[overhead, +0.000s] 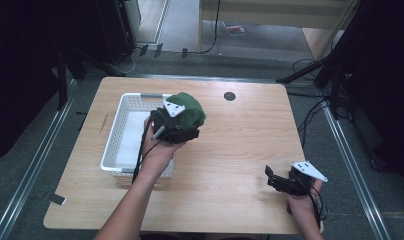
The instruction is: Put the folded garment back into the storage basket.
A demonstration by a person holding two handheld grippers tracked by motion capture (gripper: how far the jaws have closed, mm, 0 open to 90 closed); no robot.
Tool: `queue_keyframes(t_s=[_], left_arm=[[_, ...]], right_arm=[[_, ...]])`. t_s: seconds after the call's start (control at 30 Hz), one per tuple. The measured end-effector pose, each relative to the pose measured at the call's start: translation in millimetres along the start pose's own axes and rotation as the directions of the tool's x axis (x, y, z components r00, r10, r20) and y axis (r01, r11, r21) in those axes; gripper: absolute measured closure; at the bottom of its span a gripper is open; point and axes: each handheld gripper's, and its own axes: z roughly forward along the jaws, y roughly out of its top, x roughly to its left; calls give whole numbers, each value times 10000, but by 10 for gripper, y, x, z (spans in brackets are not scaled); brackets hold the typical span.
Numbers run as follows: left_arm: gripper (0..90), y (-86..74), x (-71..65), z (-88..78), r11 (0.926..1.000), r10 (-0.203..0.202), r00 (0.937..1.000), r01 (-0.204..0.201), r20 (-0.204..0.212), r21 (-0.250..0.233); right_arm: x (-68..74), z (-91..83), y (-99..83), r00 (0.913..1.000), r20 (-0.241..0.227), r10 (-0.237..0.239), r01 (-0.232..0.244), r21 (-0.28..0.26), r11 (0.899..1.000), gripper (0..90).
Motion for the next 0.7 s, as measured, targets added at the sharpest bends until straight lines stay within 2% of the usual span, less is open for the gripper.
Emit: queue_keyframes(t_s=[0.2,0.4,0.53,0.63,0.7], left_arm=[[219,6,264,-82,10000,-94,9989,92,-459,-28],[216,-11,417,-85,9999,-131,9970,137,-757,76],[211,-52,522,-37,9998,-109,9954,126,-953,169],[204,-139,630,40,9992,-367,9945,379,-982,105],[201,-164,655,67,9991,-408,9941,418,-1006,79]], right_arm=[[0,4,1,10000,9,-26,26,0,10000,0],[1,3,1,10000,20,13,-13,25,10000,0],[1,2,1,10000,22,17,-17,27,10000,0],[0,3,1,10000,15,-5,5,6,10000,0],[0,2,1,10000,17,13,-13,25,10000,0]])
